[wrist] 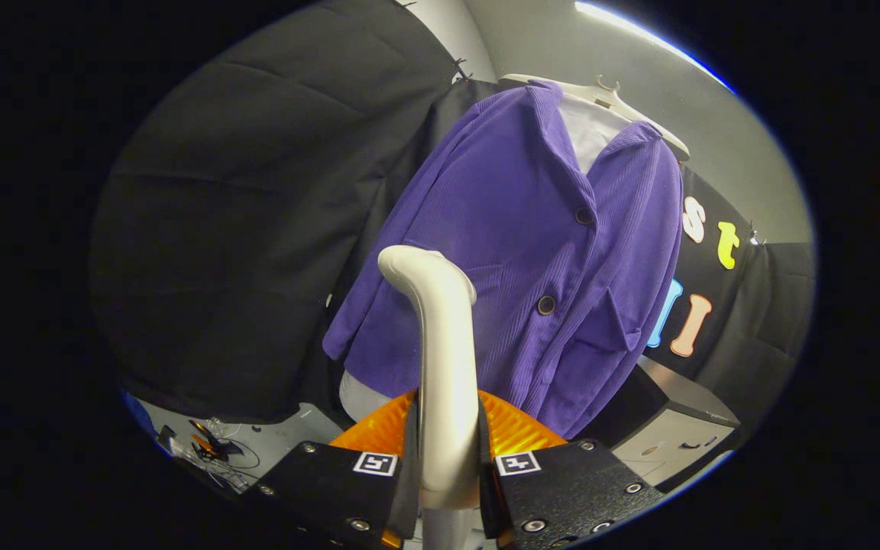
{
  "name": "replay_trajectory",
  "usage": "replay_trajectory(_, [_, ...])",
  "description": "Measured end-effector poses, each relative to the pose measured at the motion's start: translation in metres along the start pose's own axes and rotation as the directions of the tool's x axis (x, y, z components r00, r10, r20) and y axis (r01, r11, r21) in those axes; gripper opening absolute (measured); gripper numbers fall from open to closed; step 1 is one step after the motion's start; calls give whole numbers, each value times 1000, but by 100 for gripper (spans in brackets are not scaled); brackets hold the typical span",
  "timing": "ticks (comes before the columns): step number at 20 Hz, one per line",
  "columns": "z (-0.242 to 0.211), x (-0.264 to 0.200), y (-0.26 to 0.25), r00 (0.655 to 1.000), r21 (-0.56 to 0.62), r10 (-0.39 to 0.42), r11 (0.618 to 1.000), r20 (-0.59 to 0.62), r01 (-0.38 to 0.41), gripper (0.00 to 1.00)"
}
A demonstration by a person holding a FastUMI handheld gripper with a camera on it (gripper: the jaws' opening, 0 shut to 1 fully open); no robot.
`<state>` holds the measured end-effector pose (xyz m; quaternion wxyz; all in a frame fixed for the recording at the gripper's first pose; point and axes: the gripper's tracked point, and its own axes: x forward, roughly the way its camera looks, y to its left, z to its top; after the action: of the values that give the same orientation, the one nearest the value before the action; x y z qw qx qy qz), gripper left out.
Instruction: Iron the clothes twice with a garment steamer, once on the left side and once on the right side.
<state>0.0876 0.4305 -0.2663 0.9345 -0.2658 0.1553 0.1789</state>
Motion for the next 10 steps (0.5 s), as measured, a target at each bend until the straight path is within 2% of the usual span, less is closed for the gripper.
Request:
replay_trajectory(4, [-23,0,7,999,-10,16,1000,-40,-17,32])
replay_trajectory(10, [-70,-29,12,975,69,102,993,-198,-90,33])
